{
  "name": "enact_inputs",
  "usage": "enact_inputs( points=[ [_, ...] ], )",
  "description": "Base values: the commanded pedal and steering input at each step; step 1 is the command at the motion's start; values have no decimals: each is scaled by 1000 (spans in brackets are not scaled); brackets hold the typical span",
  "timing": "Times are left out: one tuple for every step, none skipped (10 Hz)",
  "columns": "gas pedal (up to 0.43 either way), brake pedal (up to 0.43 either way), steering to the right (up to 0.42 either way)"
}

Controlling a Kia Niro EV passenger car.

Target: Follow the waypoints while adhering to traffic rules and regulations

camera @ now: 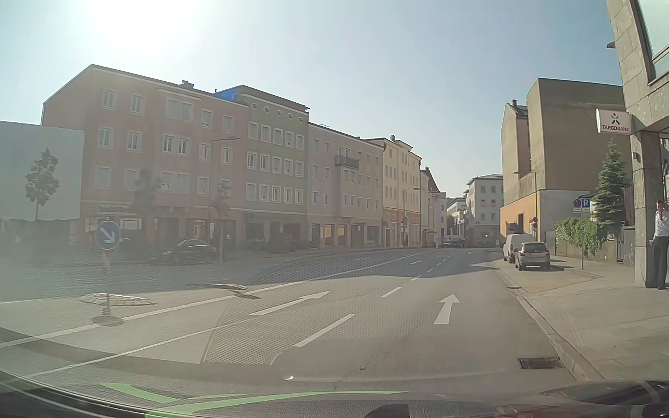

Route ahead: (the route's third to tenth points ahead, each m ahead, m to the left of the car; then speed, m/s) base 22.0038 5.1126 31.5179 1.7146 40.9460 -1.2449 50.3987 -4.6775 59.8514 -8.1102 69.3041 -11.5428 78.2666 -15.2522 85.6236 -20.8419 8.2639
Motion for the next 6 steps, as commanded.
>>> enact_inputs(
  points=[
    [118,0,154],
    [138,0,144],
    [150,0,131],
    [150,0,120],
    [150,0,104],
    [150,0,92]
  ],
)
